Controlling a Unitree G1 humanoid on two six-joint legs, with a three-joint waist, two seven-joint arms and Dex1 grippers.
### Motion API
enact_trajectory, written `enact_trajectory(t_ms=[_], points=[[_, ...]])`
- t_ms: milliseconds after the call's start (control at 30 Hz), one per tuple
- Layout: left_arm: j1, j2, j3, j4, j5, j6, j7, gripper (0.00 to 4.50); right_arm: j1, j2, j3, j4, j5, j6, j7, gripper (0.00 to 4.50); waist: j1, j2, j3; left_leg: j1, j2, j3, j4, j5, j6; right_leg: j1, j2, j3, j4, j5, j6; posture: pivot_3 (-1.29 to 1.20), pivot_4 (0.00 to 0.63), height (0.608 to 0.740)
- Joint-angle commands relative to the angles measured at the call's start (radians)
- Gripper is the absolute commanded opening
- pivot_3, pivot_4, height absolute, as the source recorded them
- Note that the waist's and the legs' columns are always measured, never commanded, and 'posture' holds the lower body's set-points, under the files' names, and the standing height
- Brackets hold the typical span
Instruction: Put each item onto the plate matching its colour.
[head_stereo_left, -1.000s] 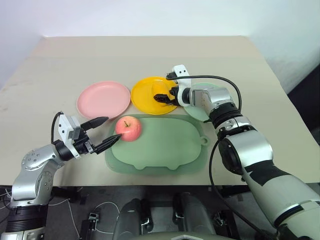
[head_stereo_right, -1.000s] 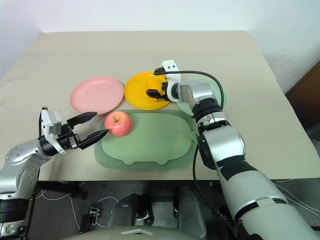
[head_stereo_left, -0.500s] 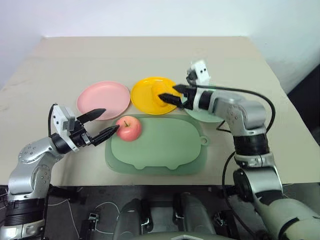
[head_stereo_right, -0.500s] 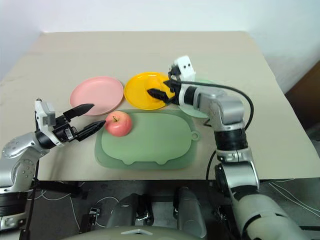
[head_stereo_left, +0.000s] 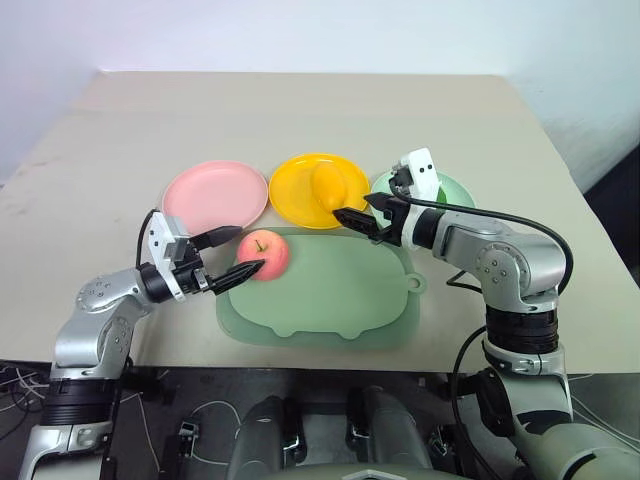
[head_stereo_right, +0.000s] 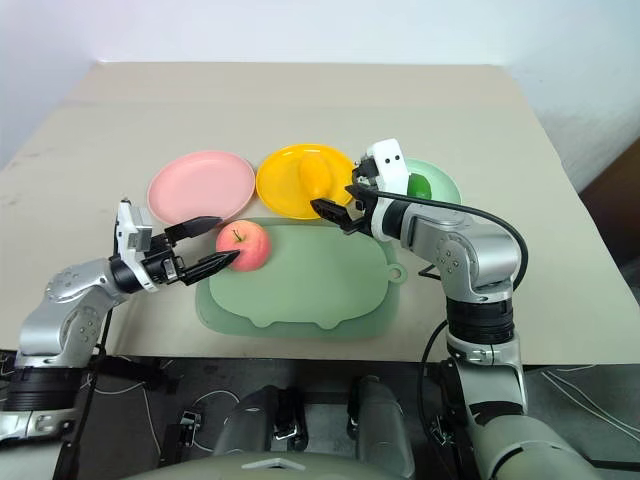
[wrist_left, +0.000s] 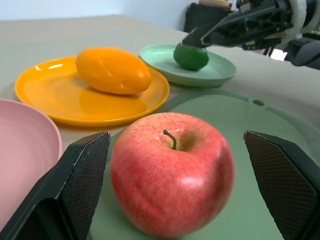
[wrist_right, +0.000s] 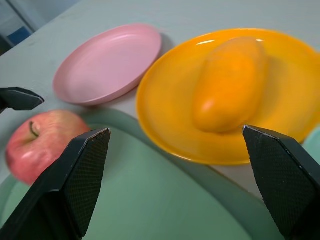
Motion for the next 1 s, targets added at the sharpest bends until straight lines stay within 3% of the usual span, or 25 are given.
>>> enact_trajectory(t_ms=[33, 400, 533, 700, 1000], points=[[-0.043, -0.015, -0.029, 0.021, 0.033, -0.033, -0.015, 4.50, 0.000, -0.029, -0.021, -0.048, 0.007, -0.008, -0.016, 4.48, 0.001, 0.000, 0.000, 0.000, 0.000, 0.000, 0.000, 0.000, 0.000, 0.000, 0.000, 0.000, 0.000, 0.000, 0.000, 0.00, 0.150, 0.696], [-0.100, -0.023, -0.108, 0.185, 0.157, -0.162, -0.082, 4.50, 0.038, -0.085, -0.021, -0.089, 0.017, -0.019, -0.027, 4.48, 0.001, 0.000, 0.000, 0.002, 0.000, 0.000, 0.001, 0.000, 0.000, 0.002, 0.000, 0.000, 0.000, 0.000, 0.000, 0.00, 0.150, 0.696], [-0.111, -0.025, -0.108, 0.250, 0.159, -0.207, -0.107, 4.50, 0.118, -0.152, -0.020, -0.208, 0.066, -0.072, 0.070, 4.48, 0.002, 0.000, 0.000, 0.005, 0.000, -0.001, 0.001, 0.000, 0.000, 0.005, 0.000, 0.000, 0.000, 0.000, 0.000, 0.00, 0.150, 0.696], [-0.119, -0.025, -0.102, 0.315, 0.161, -0.267, -0.129, 4.50, 0.297, -0.231, -0.030, -0.423, 0.122, -0.267, 0.229, 4.48, 0.000, 0.001, -0.001, 0.009, 0.001, -0.003, 0.000, -0.001, 0.001, 0.012, 0.000, -0.002, -0.005, -0.001, 0.001, 0.00, 0.150, 0.696], [-0.117, -0.021, -0.098, 0.307, 0.148, -0.272, -0.125, 4.50, 0.379, -0.272, -0.017, -0.444, 0.188, -0.350, 0.301, 4.48, 0.004, 0.000, -0.001, 0.013, 0.001, -0.004, 0.000, -0.003, 0.005, 0.018, 0.000, -0.002, -0.008, -0.003, -0.001, 0.00, 0.150, 0.696]])
